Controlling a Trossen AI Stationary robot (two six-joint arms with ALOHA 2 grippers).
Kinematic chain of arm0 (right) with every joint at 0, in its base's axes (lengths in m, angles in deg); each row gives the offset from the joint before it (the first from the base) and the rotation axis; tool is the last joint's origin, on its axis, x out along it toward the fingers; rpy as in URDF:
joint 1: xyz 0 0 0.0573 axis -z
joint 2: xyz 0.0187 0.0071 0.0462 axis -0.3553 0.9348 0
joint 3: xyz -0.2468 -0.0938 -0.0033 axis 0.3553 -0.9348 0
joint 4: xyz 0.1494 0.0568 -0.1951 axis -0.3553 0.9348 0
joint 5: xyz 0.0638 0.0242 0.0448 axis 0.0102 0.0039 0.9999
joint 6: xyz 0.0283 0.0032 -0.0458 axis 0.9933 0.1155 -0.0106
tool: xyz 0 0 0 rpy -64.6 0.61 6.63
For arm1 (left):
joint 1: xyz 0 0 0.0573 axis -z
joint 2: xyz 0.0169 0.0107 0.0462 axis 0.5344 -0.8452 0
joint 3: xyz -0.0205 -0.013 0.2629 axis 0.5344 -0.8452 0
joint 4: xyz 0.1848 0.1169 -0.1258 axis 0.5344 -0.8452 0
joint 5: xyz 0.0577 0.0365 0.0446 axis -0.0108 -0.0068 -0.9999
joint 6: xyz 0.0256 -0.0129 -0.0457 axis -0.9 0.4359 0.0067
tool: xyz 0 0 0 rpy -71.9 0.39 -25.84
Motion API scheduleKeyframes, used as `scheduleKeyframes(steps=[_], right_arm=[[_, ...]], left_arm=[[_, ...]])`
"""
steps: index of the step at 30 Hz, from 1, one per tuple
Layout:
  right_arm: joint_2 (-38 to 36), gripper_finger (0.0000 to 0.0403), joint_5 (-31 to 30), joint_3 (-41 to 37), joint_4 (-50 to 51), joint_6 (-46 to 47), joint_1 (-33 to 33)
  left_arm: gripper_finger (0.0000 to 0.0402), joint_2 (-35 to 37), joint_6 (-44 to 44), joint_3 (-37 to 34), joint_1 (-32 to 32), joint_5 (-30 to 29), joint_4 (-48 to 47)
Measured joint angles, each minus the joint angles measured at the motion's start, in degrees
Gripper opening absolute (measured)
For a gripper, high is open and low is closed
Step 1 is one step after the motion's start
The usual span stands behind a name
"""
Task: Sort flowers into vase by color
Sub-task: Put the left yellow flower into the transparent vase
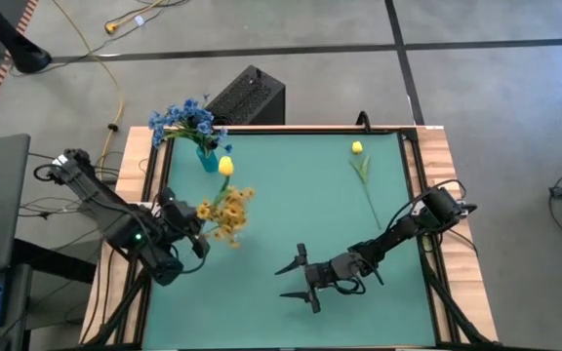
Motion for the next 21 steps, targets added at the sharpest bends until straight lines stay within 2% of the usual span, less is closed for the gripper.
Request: scheduleKeyframes(steps=[5, 21], right_arm=[[0.0, 0.0296, 0.0, 0.0, 0.0, 0.0, 0.0], [0.0, 0.0296, 0.0, 0.0, 0.0, 0.0, 0.0]], left_arm=[[0.0000, 0.0, -1.5, 0.1, 0.8, -3.4, 1.9], [0.0000, 0.0, -3.4, 0.1, 0.5, -2.5, 1.2]])
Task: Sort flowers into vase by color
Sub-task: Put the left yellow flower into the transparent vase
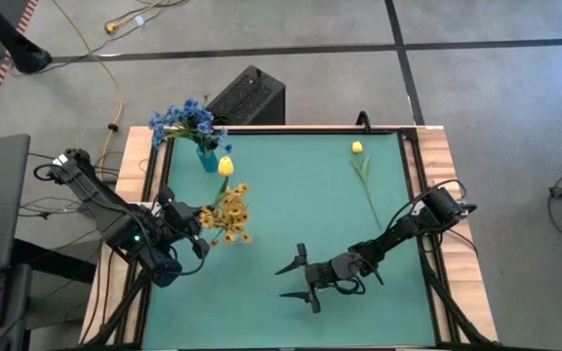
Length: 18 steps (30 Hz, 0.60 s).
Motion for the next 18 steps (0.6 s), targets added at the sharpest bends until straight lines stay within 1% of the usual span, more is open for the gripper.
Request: scheduleKeyframes(steps=[3, 7, 9, 12, 15, 16, 18], right_arm=[[0.0, 0.0296, 0.0, 0.0, 0.0, 0.0, 0.0], [0.0, 0.0296, 0.0, 0.0, 0.0, 0.0, 0.0], [0.0, 0.0296, 0.0, 0.0, 0.0, 0.0, 0.0], [0.0, 0.0296, 0.0, 0.0, 0.1, 0.0, 0.0], [0.0, 0.0296, 0.0, 0.0, 0.1, 0.0, 0.0], [0.0, 0.0296, 0.0, 0.0, 0.1, 0.0, 0.0], [0.0, 0.0296, 0.0, 0.0, 0.1, 0.0, 0.0]], left_arm=[[0.0000, 0.0, 0.0, 0.0, -0.3, 0.2, -1.2], [0.0000, 0.0, -0.8, 0.0, -1.5, 4.0, -6.0], [0.0000, 0.0, 1.0, 0.0, -2.3, 6.7, -10.3], [0.0000, 0.0, 6.5, 0.0, -3.6, 10.4, -17.8], [0.0000, 0.0, 12.9, 0.0, -3.9, 10.6, -24.3], [0.0000, 0.1, 14.1, 0.0, -3.9, 10.3, -24.7], [0.0000, 0.4, 12.0, 0.1, -4.3, 8.5, -24.2]])
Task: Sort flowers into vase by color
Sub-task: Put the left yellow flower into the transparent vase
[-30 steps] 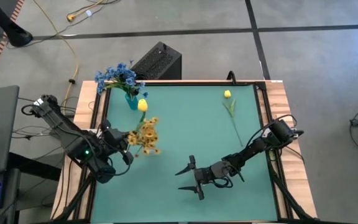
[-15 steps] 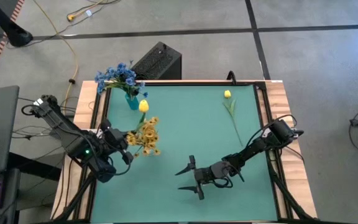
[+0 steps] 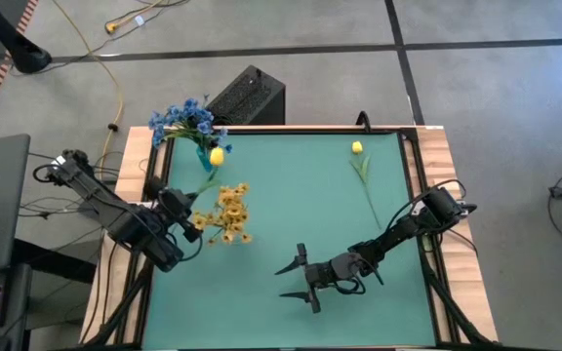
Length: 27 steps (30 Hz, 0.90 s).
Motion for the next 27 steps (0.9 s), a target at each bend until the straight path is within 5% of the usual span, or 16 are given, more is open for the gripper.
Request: scheduleKeyframes(steps=[15, 27], right_arm=[[0.0, 0.0296, 0.0, 0.0, 0.4, 0.0, 0.0], [0.0, 0.0296, 0.0, 0.0, 0.5, 0.0, 0.0]], left_arm=[[0.0000, 0.3, -9.9, 5.7, -0.4, -30.1, 10.9], [0.0000, 0.8, -17.0, 5.7, 2.3, -32.1, 18.5]])
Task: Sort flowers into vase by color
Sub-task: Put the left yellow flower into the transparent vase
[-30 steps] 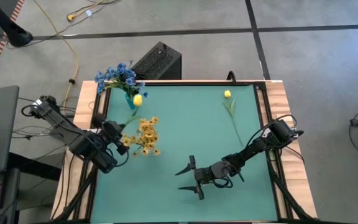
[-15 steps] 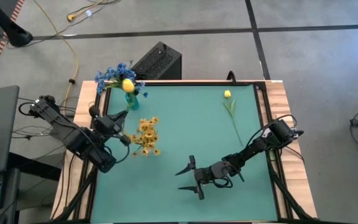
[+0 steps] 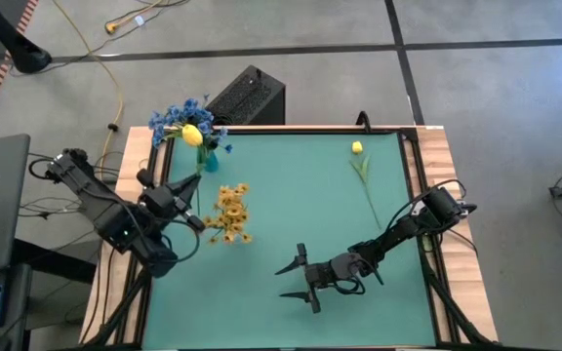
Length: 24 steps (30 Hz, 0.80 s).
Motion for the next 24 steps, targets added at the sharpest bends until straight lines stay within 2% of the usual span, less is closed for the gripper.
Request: scheduleKeyframes(steps=[6, 11, 24], right_arm=[[0.0, 0.0296, 0.0, 0.0, 0.0, 0.0, 0.0], [0.0, 0.0296, 0.0, 0.0, 0.0, 0.0, 0.0], [0.0, 0.0296, 0.0, 0.0, 0.0, 0.0, 0.0]], left_arm=[[0.0000, 0.0, -0.3, 0.0, 0.0, 0.0, 3.5], [0.0000, 0.0, -4.6, 1.2, 0.2, 0.0, 7.8], [0.0000, 0.0, -40.6, 7.0, 5.2, 0.1, 30.2]])
